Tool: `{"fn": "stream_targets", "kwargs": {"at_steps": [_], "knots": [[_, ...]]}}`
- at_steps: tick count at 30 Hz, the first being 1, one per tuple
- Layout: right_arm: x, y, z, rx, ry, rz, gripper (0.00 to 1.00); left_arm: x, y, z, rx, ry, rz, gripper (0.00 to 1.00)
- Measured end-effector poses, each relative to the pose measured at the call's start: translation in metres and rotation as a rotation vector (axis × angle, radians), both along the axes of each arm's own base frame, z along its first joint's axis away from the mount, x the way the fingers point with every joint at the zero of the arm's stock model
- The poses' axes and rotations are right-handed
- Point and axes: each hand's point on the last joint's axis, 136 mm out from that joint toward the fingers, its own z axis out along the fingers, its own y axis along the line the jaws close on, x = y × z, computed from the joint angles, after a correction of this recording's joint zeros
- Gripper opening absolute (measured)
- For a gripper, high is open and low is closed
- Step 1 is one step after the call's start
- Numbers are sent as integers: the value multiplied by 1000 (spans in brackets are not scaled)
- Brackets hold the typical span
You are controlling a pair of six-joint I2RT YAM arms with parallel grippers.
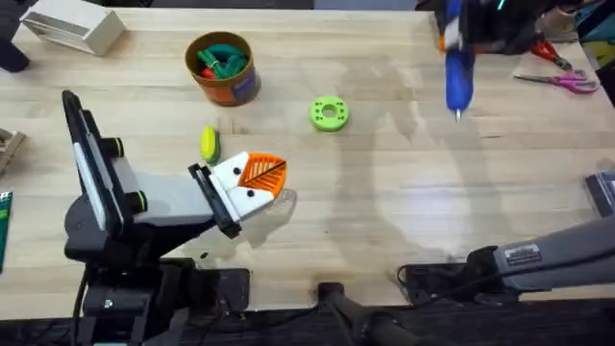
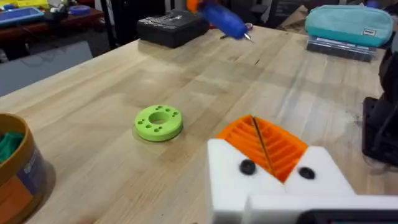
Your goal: Pick up the gripper from the table and insert it into the empty holder that is missing its gripper. Then pick up a screw, insert it into the mounting hole, and use the screwdriver to tighten it. Finally, clean up the table by picking up the vegetable and placing it into the bucket.
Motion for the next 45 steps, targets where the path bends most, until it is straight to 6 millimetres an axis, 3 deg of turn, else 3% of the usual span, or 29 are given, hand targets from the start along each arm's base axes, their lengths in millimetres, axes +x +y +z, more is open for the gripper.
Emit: {"fn": "stream_targets", "kwargs": {"at_steps": [6, 12, 17, 19, 24, 29, 38, 45], "knots": [[27, 38, 89, 15, -250, 75, 29, 0, 0, 0, 0, 0, 0, 11], [33, 91, 140, 72, -381, 152, 29, 0, 0, 0, 0, 0, 0, 11], [44, 148, 202, 197, -595, 257, 29, 0, 0, 0, 0, 0, 0, 11], [41, 166, 218, 264, -640, 312, 29, 0, 0, 0, 0, 0, 0, 11], [27, 191, 231, 397, -642, 412, 29, 0, 0, 0, 0, 0, 0, 11], [32, 208, 243, 489, -712, 473, 29, 0, 0, 0, 0, 0, 0, 11], [40, 242, 213, 689, -782, 604, 29, 0, 0, 0, 0, 0, 0, 11], [20, 265, 211, 878, -876, 775, 29, 0, 0, 0, 0, 0, 0, 11]]}}
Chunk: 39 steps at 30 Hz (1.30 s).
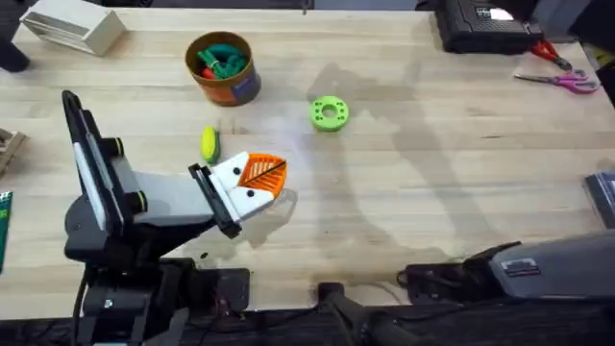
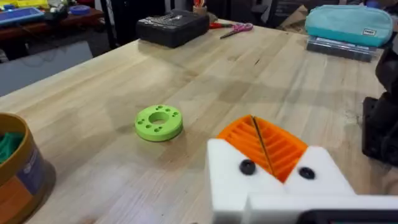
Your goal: Pick up the gripper from the table and insert it into the empty holder that is missing its gripper. Then pick up a screw, insert it into the mounting hole, and use the screwdriver to tighten it. Finally, clean up the table by picking up the vegetable and placing it into the bucket.
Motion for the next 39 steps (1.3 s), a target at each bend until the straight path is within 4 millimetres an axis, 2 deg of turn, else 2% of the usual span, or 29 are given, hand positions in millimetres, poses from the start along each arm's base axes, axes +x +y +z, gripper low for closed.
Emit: {"fn": "stream_targets", "kwargs": {"at_steps": [9, 15, 28, 39], "knots": [[-42, -1, -5, 193, -164, 131, 29, 0, 0, 0, 0, 0, 0, 11], [-71, 0, -22, 262, -166, 204, 29, 0, 0, 0, 0, 0, 0, 11], [-128, 51, -19, 285, -155, 425, 29, 0, 0, 0, 0, 0, 0, 11], [-165, 79, -20, 269, -191, 547, 29, 0, 0, 0, 0, 0, 0, 11]]}}
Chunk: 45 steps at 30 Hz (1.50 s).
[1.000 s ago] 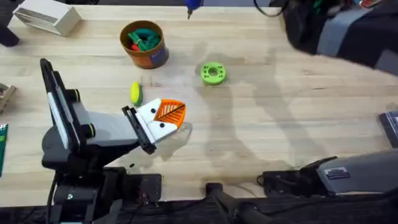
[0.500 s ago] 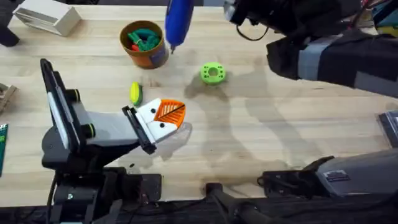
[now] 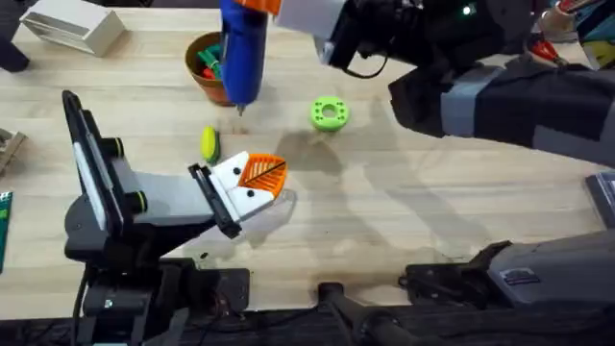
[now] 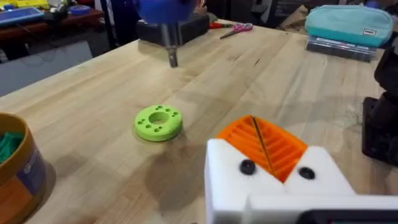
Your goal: Pick up the gripper from the table and insert it into the empty holder that is missing its gripper. Then pick up a screw, insert it into the mounting hole, and use the screwdriver to tighten it. Finally, clean up the table by picking up the vegetable and placing it into the bucket.
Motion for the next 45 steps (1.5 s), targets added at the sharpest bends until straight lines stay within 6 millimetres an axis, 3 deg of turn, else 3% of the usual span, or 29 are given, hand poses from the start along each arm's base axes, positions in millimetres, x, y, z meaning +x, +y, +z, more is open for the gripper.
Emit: {"fn": "stream_targets", "kwargs": {"at_steps": [21, 38, 45], "knots": [[-64, 23, -12, -50, -249, 195, 29, 0, 0, 0, 0, 0, 0, 11], [-76, 24, -17, -68, -294, 244, 29, 0, 0, 0, 0, 0, 0, 11], [-91, 31, -18, -66, -299, 292, 29, 0, 0, 0, 0, 0, 0, 11]]}}
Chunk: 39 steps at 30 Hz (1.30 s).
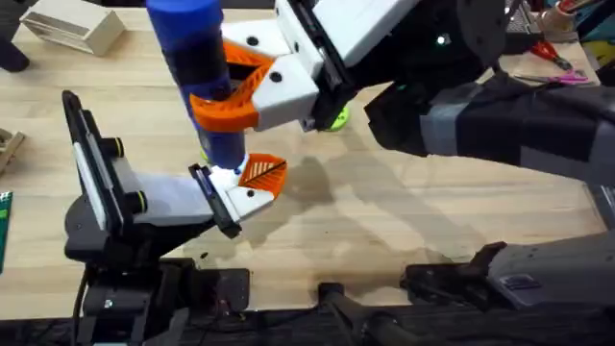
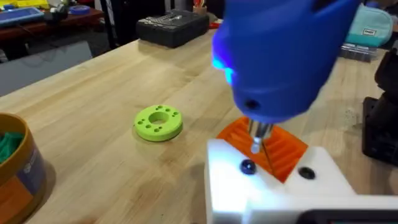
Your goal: Pick up the gripper from the table and insert it into the empty holder that is missing its gripper. Then pick up a screw, insert it into the mounting hole, and use the screwdriver to tighten it. Finally, clean up the table by picking up the vegetable and placing it into the bucket.
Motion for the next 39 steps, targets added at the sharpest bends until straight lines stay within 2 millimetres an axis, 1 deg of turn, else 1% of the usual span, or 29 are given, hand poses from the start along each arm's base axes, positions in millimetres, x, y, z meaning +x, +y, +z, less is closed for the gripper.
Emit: {"fn": "stream_targets", "kwargs": {"at_steps": [18, 25, 39], "knots": [[-2, 0, -3, -14, -8, 16, 29, 0, 0, 0, 0, 0, 0, 11], [1, 3, -9, -44, 21, 13, 29, 0, 0, 0, 0, 0, 0, 11], [1, 3, -10, -36, -1, 7, 29, 0, 0, 0, 0, 0, 0, 11]]}}
